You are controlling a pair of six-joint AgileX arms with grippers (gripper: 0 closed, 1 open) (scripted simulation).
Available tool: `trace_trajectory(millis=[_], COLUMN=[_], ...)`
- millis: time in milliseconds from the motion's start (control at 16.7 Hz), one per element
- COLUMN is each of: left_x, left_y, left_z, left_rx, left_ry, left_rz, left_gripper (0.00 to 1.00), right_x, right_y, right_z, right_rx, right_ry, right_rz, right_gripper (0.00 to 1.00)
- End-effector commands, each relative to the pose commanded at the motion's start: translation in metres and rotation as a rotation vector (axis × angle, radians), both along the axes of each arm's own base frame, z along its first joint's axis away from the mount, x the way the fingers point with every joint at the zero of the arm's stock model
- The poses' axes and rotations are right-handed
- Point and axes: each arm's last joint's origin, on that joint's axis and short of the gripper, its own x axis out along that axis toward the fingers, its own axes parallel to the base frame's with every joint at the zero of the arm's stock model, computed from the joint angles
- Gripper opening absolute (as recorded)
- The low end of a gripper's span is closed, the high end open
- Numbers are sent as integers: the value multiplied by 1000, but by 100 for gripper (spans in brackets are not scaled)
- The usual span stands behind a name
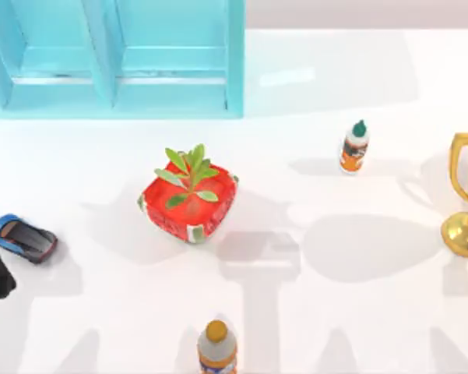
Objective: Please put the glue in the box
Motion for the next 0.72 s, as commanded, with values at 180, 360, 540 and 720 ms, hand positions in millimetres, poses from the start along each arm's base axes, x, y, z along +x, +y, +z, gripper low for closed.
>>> trace_trajectory(millis=[180, 360, 540, 720], left_x=[0, 0, 0, 0], left_y=[0, 0, 0, 0], left_z=[0, 0, 0, 0], left_rx=[0, 0, 0, 0], left_ry=[0, 0, 0, 0], left_rz=[0, 0, 0, 0], left_gripper=[100, 100, 100, 100], right_x=[0, 0, 7, 27], right_y=[1, 7, 19, 36], right_z=[2, 21, 57, 100], right_rx=[-4, -42, -131, -259], right_ry=[4, 44, 124, 232], right_rz=[9, 85, 224, 405], right_gripper=[100, 100, 100, 100])
